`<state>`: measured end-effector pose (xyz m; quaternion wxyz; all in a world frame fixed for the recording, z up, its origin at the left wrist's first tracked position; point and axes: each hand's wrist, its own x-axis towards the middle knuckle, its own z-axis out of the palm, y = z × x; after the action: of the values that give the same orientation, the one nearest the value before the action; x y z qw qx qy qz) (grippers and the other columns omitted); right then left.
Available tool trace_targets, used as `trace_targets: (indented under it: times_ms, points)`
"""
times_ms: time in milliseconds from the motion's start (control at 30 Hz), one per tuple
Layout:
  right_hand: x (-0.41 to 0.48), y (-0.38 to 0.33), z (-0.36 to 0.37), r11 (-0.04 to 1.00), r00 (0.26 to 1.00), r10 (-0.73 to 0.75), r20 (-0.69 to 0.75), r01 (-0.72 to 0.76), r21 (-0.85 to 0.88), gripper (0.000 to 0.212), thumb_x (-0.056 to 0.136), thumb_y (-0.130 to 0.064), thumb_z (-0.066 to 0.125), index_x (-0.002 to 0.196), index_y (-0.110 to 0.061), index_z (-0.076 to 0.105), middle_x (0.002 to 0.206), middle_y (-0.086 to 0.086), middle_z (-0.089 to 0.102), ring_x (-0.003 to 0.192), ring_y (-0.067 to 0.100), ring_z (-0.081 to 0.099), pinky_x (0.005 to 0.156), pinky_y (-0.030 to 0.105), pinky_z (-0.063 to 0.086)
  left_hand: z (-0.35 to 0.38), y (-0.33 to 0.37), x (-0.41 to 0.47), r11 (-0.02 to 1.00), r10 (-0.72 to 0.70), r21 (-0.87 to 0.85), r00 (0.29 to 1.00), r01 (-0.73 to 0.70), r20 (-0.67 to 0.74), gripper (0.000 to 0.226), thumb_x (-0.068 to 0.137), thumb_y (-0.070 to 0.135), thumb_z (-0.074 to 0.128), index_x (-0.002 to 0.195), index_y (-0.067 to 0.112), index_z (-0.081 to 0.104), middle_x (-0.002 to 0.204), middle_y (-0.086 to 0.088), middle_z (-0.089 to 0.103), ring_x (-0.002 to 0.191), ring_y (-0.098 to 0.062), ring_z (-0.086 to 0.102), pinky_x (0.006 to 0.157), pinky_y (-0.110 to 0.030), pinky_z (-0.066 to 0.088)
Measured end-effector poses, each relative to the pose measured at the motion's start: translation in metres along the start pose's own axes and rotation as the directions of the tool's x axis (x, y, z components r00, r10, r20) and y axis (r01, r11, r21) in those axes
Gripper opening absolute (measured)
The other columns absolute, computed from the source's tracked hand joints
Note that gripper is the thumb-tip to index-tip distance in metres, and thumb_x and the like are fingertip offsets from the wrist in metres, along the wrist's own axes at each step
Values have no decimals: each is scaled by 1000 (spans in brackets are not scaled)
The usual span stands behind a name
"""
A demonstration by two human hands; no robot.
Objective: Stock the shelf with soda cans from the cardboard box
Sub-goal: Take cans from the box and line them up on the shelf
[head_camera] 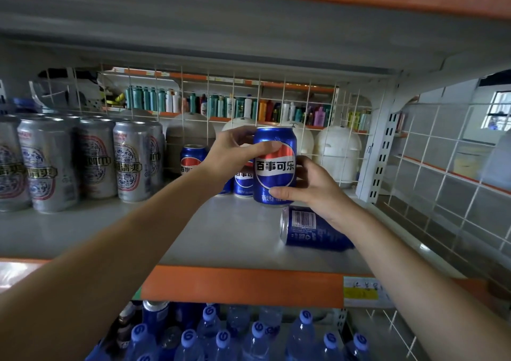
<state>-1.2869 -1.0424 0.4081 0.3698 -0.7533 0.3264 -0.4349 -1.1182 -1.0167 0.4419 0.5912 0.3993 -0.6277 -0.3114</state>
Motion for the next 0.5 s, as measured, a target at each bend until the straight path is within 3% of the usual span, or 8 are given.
trace_targets:
  times_ms: [133,233,300,367,400,500]
  points:
    - [-1,2,-4,1000,999,4,-53,-4,-3,54,69,-15,79,112,-25,49,107,-7,62,96,5,60,74,16,50,11,-1,5,1000,8,-21,1000,-8,11,23,79,14,70,91,27,55,94,6,61,82,-6,62,59,-16,54]
    - [-1,5,-9,999,996,-1,-86,-2,-33,53,70,-11,79,111,-24,48,103,-8,62,95,6,60,77,19,49,20,-1,6,1000,16,3,999,-16,38,40,79,13,70,116,13,55,97,5,60,80,-4,63,58,-13,52]
    - [0,6,-14,999,992,-3,-123,-3,-54,53,70,-9,79,112,-22,48,100,-10,61,92,3,58,73,16,47,27,-3,7,1000,13,10,999,-13,49,64,78,19,70,135,14,42,110,3,59,94,-8,62,69,-17,55]
    - [2,9,-22,999,987,-5,-159,-4,-54,56,70,-8,79,114,-20,48,100,-10,60,92,2,57,70,15,44,32,-6,9,999,-12,50,998,9,65,79,78,35,67,144,20,27,132,-1,50,117,-17,53,92,-28,50]
    - [4,11,-27,998,984,-1,-176,-9,-55,58,69,-9,80,117,-18,48,102,-8,61,94,4,57,71,16,44,34,-9,9,996,-24,92,997,18,69,79,80,42,62,146,22,24,139,-1,46,122,-17,48,98,-31,44]
    - [9,18,-49,997,980,27,-198,-40,-62,60,67,-7,80,116,-19,48,101,-8,60,94,7,57,75,21,46,31,-27,7,972,-43,234,999,36,24,64,91,43,50,146,23,25,142,1,42,120,-12,44,95,-26,34]
